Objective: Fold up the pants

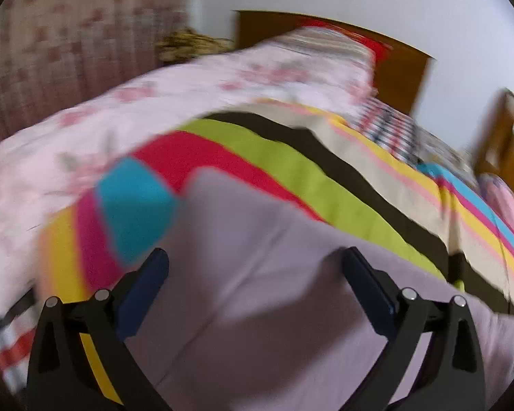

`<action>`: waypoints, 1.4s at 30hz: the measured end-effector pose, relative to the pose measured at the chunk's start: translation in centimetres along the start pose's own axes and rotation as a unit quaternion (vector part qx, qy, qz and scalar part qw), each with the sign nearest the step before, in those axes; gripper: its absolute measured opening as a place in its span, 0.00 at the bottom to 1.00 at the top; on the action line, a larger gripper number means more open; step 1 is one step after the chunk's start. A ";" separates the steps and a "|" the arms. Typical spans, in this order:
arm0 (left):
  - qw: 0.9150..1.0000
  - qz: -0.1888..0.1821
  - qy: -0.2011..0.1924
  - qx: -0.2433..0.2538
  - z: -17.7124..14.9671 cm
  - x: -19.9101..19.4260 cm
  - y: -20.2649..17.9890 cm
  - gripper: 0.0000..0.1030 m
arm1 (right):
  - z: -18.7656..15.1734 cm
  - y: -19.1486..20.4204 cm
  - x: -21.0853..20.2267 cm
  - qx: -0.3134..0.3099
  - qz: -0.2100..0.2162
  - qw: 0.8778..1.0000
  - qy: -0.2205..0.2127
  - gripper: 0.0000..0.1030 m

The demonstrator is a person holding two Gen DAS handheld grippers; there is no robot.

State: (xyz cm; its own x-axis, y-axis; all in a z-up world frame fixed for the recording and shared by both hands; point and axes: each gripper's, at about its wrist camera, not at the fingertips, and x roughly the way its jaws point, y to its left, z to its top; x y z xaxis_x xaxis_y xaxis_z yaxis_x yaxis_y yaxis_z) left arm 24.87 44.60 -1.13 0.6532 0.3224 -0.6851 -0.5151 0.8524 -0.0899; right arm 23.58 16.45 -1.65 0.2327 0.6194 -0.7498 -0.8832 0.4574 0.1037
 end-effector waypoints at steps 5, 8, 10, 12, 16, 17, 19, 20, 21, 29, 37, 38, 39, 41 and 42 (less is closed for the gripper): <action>0.998 -0.041 -0.051 -0.013 -2.6 -7.5 0.8 0.98 | -1.9 3.9 0.1 -0.044 -0.021 0.999 0.005 0.40; 0.997 -0.044 -0.041 -0.040 -5.5 -10.2 2.8 0.98 | -1.6 5.9 0.2 -0.067 0.023 0.997 -0.018 0.39; 0.995 -0.059 -0.020 -0.082 -7.6 -11.0 5.0 0.98 | -1.4 6.9 0.9 -0.081 0.042 0.996 -0.013 0.31; 0.988 -0.090 0.002 -0.123 -9.8 -11.6 6.9 0.97 | -1.5 7.6 1.7 -0.094 0.055 0.994 -0.004 0.22; 0.974 -0.151 0.034 -0.163 -13.1 -12.3 8.5 0.93 | -1.3 8.1 4.1 -0.099 0.057 0.993 0.025 0.16; 0.971 -0.167 0.041 -0.168 -13.7 -12.4 8.6 0.89 | -1.5 8.2 4.3 -0.100 0.052 0.993 0.029 0.15; 0.961 -0.206 0.059 -0.172 -14.8 -12.6 8.2 0.84 | -1.5 8.0 4.8 -0.102 0.045 0.993 0.030 0.13; 0.959 -0.218 0.063 -0.171 -15.2 -12.6 7.9 0.82 | -1.4 7.9 4.9 -0.103 0.042 0.993 0.030 0.13; 0.955 -0.233 0.067 -0.168 -15.6 -12.9 7.6 0.82 | -1.5 7.9 5.0 -0.107 0.036 0.993 0.030 0.12; 0.919 -0.326 0.096 -0.200 -16.5 -12.4 5.8 0.82 | -1.8 10.2 5.5 -0.194 -0.021 0.980 0.035 0.13; 0.890 -0.394 0.107 -0.202 -15.9 -13.0 3.5 0.83 | -0.6 6.6 3.7 -0.076 0.062 0.995 -0.002 0.03; 0.888 -0.400 0.108 -0.200 -15.7 -12.9 3.2 0.83 | -0.5 6.1 3.5 -0.059 0.074 0.995 -0.008 0.03; 0.884 -0.408 0.114 -0.198 -15.4 -12.5 2.6 0.83 | -0.3 5.7 3.4 -0.047 0.083 0.995 -0.011 0.03; 0.883 -0.407 0.123 -0.198 -14.9 -11.6 1.8 0.82 | -0.3 5.4 3.3 -0.034 0.091 0.995 -0.012 0.03; 0.885 -0.400 0.132 -0.200 -14.7 -10.7 1.2 0.81 | -0.2 5.5 3.4 -0.036 0.092 0.995 -0.011 0.03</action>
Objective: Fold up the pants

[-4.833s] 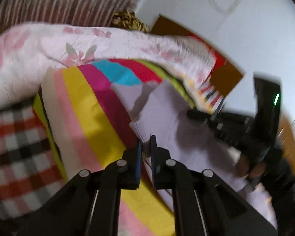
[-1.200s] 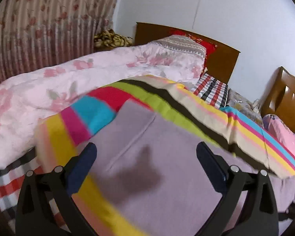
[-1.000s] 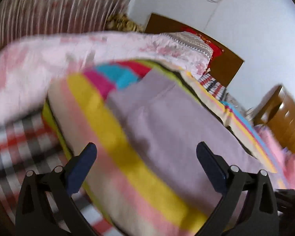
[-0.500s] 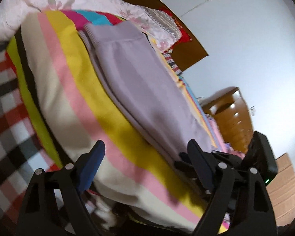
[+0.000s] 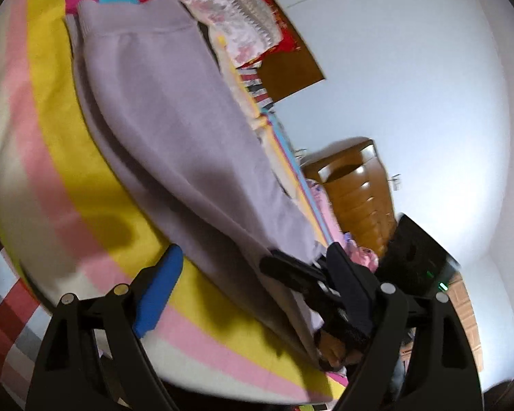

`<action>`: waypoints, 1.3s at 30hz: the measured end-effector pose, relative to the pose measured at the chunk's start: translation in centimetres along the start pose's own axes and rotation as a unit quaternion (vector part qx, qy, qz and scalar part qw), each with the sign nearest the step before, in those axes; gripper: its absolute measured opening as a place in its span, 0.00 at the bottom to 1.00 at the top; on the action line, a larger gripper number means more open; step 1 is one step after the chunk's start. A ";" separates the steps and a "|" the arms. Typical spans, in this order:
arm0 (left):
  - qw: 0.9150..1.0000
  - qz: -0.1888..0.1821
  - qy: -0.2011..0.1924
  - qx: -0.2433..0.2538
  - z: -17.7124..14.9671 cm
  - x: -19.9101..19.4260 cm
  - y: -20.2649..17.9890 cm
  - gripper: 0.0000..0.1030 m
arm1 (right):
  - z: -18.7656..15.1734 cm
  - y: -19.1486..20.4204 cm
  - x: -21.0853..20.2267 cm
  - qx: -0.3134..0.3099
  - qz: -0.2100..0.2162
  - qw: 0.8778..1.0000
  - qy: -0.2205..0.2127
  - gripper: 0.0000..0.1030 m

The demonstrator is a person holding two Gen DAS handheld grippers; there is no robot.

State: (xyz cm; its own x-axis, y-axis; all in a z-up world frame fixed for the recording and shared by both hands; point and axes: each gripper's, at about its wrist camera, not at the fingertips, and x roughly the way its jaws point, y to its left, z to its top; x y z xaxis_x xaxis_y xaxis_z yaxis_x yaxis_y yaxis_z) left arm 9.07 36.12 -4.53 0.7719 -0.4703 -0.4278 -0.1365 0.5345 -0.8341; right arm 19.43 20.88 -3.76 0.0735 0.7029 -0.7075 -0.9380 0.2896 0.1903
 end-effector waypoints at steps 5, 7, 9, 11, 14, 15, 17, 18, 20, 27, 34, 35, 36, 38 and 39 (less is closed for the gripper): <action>0.998 -0.001 0.009 -0.063 1.5 2.4 2.2 0.64 | -0.2 0.8 0.4 -0.010 -0.004 1.000 0.006 0.03; 0.997 -0.004 -0.004 -0.075 2.1 2.4 2.7 0.54 | -0.3 0.8 0.7 -0.011 -0.004 1.000 0.010 0.03; 0.997 0.002 -0.010 -0.079 2.4 2.4 3.1 0.22 | -0.5 0.9 1.0 -0.014 -0.008 1.000 0.013 0.03; 0.997 0.014 -0.012 -0.078 2.6 2.4 3.3 0.10 | -0.7 1.2 1.2 -0.019 -0.014 1.000 0.015 0.03; 0.997 0.023 -0.021 -0.068 2.5 1.4 2.6 0.08 | -0.4 1.7 0.6 -0.027 -0.022 0.999 0.008 0.03; 0.998 0.030 -0.031 -0.053 2.5 0.8 1.8 0.07 | -0.3 2.0 0.3 -0.031 -0.024 0.999 0.005 0.03; 0.998 0.050 -0.044 -0.021 2.5 0.0 0.3 0.07 | 0.1 2.6 -0.1 -0.042 -0.026 0.999 0.002 0.03; 0.997 0.056 -0.043 -0.015 2.5 0.0 0.1 0.07 | 0.2 2.7 0.0 -0.044 -0.026 0.999 0.004 0.03; 0.997 0.068 -0.035 -0.014 2.7 0.5 0.4 0.07 | -0.2 2.7 0.8 -0.044 -0.031 0.998 0.015 0.03; 0.996 0.071 -0.033 -0.029 2.4 0.7 1.9 0.07 | -0.6 3.3 1.3 -0.048 -0.044 0.998 0.020 0.03; 0.996 0.073 -0.022 -0.053 2.0 1.7 4.2 0.07 | -1.1 2.8 2.7 -0.041 -0.042 0.998 0.037 0.05; 0.996 0.070 -0.022 -0.054 2.0 1.5 4.3 0.07 | -1.0 2.8 2.7 -0.041 -0.038 0.998 0.042 0.07; 0.996 0.070 -0.022 -0.052 2.1 1.5 4.2 0.09 | -1.0 2.8 2.6 -0.044 -0.038 0.997 0.044 0.10; 0.996 0.074 -0.026 -0.049 2.2 1.1 4.2 0.11 | -0.9 3.2 2.2 -0.046 -0.040 0.997 0.046 0.15; 0.996 0.072 -0.028 -0.049 2.2 0.8 4.3 0.12 | -0.9 3.2 1.9 -0.041 -0.034 0.998 0.042 0.18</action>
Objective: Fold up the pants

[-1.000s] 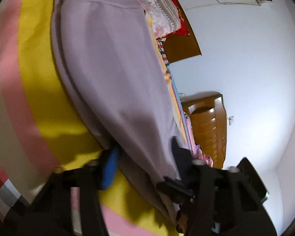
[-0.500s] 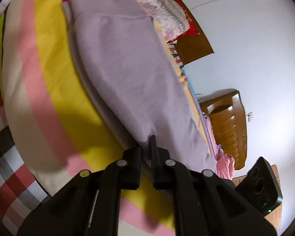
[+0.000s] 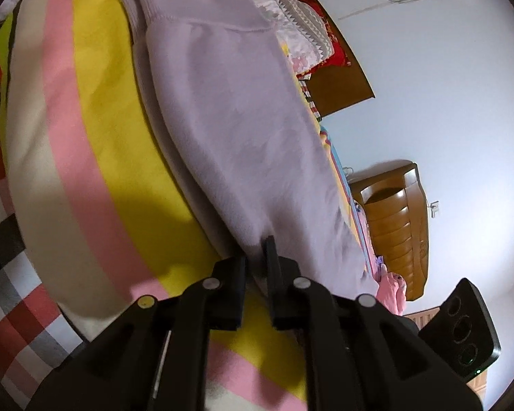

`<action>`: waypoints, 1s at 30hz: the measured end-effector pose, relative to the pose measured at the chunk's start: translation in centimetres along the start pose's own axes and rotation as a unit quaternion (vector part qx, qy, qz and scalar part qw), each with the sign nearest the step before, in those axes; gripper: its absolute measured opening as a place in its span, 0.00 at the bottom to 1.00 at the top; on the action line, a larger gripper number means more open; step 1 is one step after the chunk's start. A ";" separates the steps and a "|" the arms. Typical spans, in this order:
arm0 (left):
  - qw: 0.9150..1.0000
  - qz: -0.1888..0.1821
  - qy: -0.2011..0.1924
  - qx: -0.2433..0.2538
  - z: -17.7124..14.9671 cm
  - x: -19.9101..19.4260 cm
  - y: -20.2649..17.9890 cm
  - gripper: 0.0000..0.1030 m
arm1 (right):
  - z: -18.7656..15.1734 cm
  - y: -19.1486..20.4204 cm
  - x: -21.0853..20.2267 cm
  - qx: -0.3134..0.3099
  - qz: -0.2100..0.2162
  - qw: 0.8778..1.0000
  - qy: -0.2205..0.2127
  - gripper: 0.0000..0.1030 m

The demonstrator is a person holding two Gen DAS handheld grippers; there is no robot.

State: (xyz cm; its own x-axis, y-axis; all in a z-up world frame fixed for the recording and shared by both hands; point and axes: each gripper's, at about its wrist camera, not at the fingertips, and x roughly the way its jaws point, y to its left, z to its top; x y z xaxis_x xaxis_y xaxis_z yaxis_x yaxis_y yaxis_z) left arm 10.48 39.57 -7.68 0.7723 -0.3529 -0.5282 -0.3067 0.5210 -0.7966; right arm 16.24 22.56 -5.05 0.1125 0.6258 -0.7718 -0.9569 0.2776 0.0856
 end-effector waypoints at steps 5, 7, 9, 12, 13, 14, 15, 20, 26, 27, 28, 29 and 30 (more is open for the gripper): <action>1.000 -0.025 -0.005 -0.008 0.5 -0.4 0.4 0.46 | -1.2 -1.1 -0.4 0.041 0.007 0.999 -0.010 0.18; 0.998 -0.046 -0.019 -0.028 1.6 -1.0 0.9 0.62 | -1.8 -1.1 -0.4 0.042 0.007 0.999 -0.012 0.21; 0.998 -0.037 -0.049 -0.033 3.0 -1.8 1.1 0.64 | -1.7 -1.0 -0.6 0.044 0.009 0.999 -0.010 0.21; 0.995 -0.030 -0.087 -0.042 5.1 -2.4 2.0 0.60 | -1.7 -1.1 -0.2 0.046 0.007 0.999 -0.009 0.21; 0.994 -0.033 -0.092 -0.051 5.6 -2.4 2.5 0.55 | -1.7 -1.2 -0.1 0.047 0.005 0.999 -0.010 0.21; 0.993 -0.036 -0.094 -0.058 5.9 -2.4 3.1 0.42 | -1.8 -1.2 -0.1 0.047 0.006 0.999 -0.011 0.21; 0.993 -0.034 -0.094 -0.066 6.4 -2.1 3.8 0.37 | -1.8 -1.2 -0.1 0.049 0.007 0.999 -0.012 0.21; 0.989 -0.028 -0.109 -0.092 6.5 -2.2 6.2 0.06 | -1.8 -1.7 -0.1 0.053 0.014 0.998 -0.014 0.21; 0.988 -0.019 -0.143 -0.064 5.6 -3.3 4.9 0.05 | -1.8 -2.3 -0.1 0.059 0.024 0.998 -0.018 0.21; 0.988 -0.011 -0.143 -0.059 5.6 -3.2 4.6 0.05 | -1.8 -2.3 -0.1 0.059 0.025 0.998 -0.018 0.21; 0.989 0.000 -0.139 -0.053 5.7 -2.9 4.6 0.05 | -1.8 -2.3 -0.1 0.059 0.025 0.998 -0.019 0.21; 0.990 0.004 -0.132 -0.056 5.9 -2.4 4.9 0.05 | -1.8 -2.3 -0.1 0.059 0.026 0.998 -0.019 0.21; 0.990 -0.003 -0.122 -0.064 6.2 -1.8 5.4 0.05 | -1.8 -2.3 -0.1 0.059 0.026 0.998 -0.020 0.21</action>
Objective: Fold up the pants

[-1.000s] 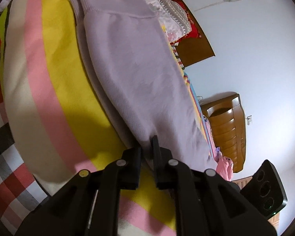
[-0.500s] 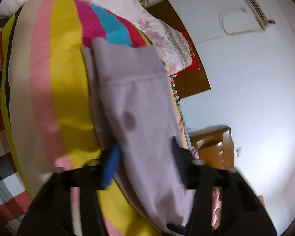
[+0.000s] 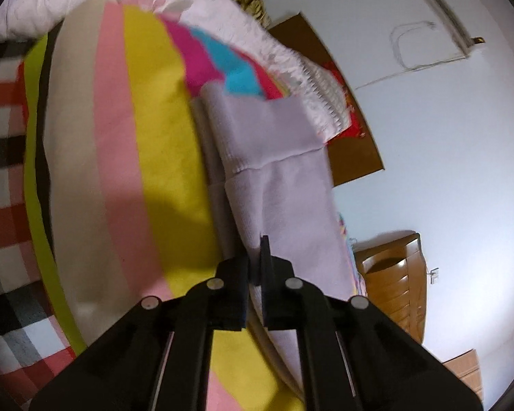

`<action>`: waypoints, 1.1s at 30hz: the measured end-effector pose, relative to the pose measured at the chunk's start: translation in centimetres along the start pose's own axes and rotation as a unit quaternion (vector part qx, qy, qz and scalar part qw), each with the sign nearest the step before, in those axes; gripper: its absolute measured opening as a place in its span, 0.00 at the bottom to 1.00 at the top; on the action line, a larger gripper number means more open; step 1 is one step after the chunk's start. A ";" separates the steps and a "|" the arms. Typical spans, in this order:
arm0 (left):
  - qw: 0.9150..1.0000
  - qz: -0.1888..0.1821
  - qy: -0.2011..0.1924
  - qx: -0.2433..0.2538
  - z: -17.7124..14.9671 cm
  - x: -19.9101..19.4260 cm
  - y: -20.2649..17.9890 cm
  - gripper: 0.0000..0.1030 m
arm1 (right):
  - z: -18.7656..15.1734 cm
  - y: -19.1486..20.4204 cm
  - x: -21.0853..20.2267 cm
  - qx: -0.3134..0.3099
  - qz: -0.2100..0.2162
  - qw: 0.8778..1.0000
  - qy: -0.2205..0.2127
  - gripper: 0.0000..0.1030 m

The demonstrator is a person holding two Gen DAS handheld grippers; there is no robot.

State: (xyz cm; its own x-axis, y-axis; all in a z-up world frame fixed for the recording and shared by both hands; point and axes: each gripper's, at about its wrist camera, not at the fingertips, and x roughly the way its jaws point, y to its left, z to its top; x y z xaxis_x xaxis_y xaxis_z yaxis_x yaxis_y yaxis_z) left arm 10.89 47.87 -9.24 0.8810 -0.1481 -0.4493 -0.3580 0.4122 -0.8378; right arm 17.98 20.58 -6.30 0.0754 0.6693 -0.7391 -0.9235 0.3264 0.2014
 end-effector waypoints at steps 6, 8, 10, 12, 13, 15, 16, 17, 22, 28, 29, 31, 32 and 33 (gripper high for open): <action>0.999 -0.041 0.009 0.013 1.1 0.1 -0.3 0.51 | -0.1 0.5 0.0 -0.003 0.002 1.000 0.001 0.29; 0.999 -0.017 -0.024 0.025 0.8 -1.4 -1.5 0.82 | -0.1 1.2 0.0 -0.018 -0.003 1.000 0.006 0.38; 0.992 0.052 -0.087 0.073 0.1 -3.3 -4.1 0.92 | -0.2 2.5 0.2 -0.046 -0.014 0.999 0.019 0.54; 0.987 0.056 -0.086 0.127 -0.5 -3.7 -7.0 0.93 | -0.4 4.2 0.0 -0.078 -0.029 0.996 0.043 0.59; 0.985 0.056 -0.074 0.143 -0.9 -3.4 -8.2 0.93 | -0.3 4.7 -0.5 -0.087 -0.019 0.995 0.043 0.59; 0.980 0.057 -0.032 0.188 -2.2 -2.2 -10.9 0.95 | -0.2 4.3 -2.1 -0.081 0.001 0.997 0.021 0.60; 0.976 0.058 -0.011 0.211 -3.0 -1.5 -12.0 0.95 | -0.3 3.0 -3.5 -0.056 -0.003 0.998 -0.001 0.61; 0.970 0.063 0.009 0.236 -3.9 -1.0 -12.9 0.97 | -0.5 1.3 -4.5 -0.027 -0.023 0.999 -0.015 0.63; 0.925 0.084 0.117 0.351 -9.7 5.9 -18.0 0.98 | -4.2 -10.1 -8.6 0.164 -0.151 0.975 -0.015 0.66; 0.905 0.127 0.151 0.376 -12.5 11.3 -18.1 0.98 | -9.6 -17.1 -12.8 0.232 -0.222 0.947 0.009 0.78; 0.905 0.128 0.151 0.376 -12.5 11.3 -18.2 0.98 | -10.3 -17.7 -13.4 0.226 -0.225 0.948 -0.002 0.78; 0.909 0.124 0.151 0.367 -12.2 11.4 -18.0 0.98 | -11.1 -18.7 -14.5 0.239 -0.233 0.943 -0.007 0.77; 0.910 0.123 0.151 0.366 -12.1 11.3 -17.9 0.98 | -11.4 -18.4 -15.2 0.247 -0.244 0.938 -0.012 0.77; 0.911 0.128 0.148 0.363 -12.0 10.9 -18.1 0.98 | -11.5 -18.4 -16.0 0.257 -0.254 0.932 -0.021 0.77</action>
State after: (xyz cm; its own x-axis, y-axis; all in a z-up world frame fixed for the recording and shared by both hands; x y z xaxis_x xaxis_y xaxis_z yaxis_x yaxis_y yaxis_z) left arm 23.31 28.06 -2.72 0.6369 -0.1544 -0.7553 -0.1477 0.9371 -0.3162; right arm 29.42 -3.78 -5.58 0.4789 0.3628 -0.7994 -0.4624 0.8783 0.1216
